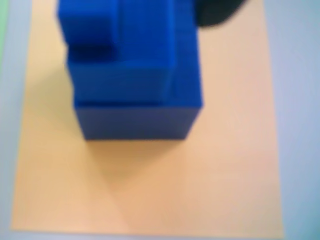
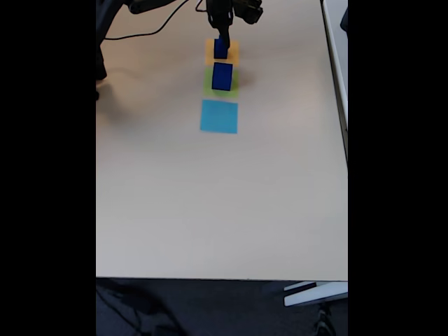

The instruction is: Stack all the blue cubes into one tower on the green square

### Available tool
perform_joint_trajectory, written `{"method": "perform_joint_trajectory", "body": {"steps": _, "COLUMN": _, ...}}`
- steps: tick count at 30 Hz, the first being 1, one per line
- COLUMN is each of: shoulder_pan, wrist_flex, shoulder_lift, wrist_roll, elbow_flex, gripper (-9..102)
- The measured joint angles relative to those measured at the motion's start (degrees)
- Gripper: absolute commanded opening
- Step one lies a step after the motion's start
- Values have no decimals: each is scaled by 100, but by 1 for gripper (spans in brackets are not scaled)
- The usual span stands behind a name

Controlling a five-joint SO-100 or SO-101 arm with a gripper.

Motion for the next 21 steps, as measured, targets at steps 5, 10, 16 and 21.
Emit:
{"method": "perform_joint_trajectory", "body": {"steps": 5, "shoulder_pan": 0, "wrist_flex": 0, "shoulder_lift": 0, "wrist_roll": -70, "elbow_flex": 53, "gripper": 23}}
{"method": "perform_joint_trajectory", "body": {"steps": 10, "shoulder_pan": 0, "wrist_flex": 0, "shoulder_lift": 18, "wrist_roll": -70, "elbow_flex": 141, "gripper": 20}}
{"method": "perform_joint_trajectory", "body": {"steps": 16, "shoulder_pan": 0, "wrist_flex": 0, "shoulder_lift": 105, "wrist_roll": -105, "elbow_flex": 202, "gripper": 18}}
{"method": "perform_joint_trajectory", "body": {"steps": 21, "shoulder_pan": 53, "wrist_flex": 0, "shoulder_lift": 123, "wrist_roll": -132, "elbow_flex": 211, "gripper": 18}}
